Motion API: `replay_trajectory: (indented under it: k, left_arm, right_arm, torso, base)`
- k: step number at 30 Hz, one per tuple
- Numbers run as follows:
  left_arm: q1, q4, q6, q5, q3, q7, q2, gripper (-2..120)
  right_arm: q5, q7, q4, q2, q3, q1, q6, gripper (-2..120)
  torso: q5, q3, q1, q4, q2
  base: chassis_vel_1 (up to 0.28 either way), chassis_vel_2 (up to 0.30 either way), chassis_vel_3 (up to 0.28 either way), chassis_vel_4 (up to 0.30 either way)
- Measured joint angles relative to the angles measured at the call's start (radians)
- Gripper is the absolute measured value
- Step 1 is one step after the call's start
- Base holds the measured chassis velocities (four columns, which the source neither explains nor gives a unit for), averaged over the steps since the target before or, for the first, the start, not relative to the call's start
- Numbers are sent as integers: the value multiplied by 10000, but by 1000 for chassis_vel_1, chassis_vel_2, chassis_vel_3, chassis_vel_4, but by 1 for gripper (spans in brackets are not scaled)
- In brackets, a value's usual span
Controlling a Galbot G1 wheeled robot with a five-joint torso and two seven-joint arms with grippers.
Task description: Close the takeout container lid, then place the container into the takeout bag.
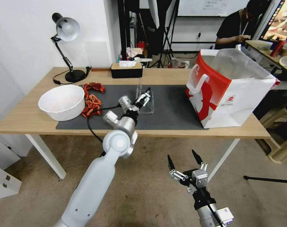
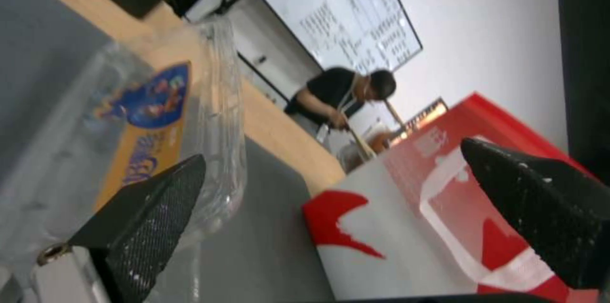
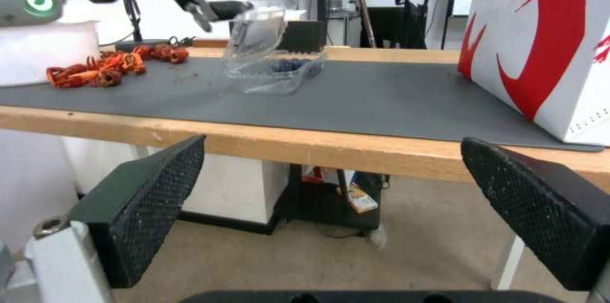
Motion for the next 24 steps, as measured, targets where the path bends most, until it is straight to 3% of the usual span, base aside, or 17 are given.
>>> replay_trajectory:
  k: [7, 14, 19, 24]
  left_arm:
    - [-495, 563, 413, -523, 298, -523, -77, 93]
    - [-708, 832, 1063, -432, 514, -1554, -57, 64]
    - [-667, 842, 1314, -48, 642, -1789, -5, 47]
    - [-675, 845, 1410, 59, 668, -1947, 6, 28]
  right_arm:
    - [361, -112, 173, -6, 22, 38, -95, 100]
    - [1217, -240, 339, -182, 103, 384, -345, 100]
    - [1867, -296, 420, -384, 188, 803, -596, 100]
    - [3893, -505, 512, -828, 363, 1946, -1248, 100]
  torso:
    - [0, 0, 0, -2, 0]
    - [0, 0, 0, 0, 0]
    - [-1, 0, 0, 0, 0]
    - [1, -1, 0, 0, 0]
  base:
    - [0, 0, 0, 0]
    - [0, 0, 0, 0]
    - [0, 0, 0, 0]
    - [0, 0, 0, 0]
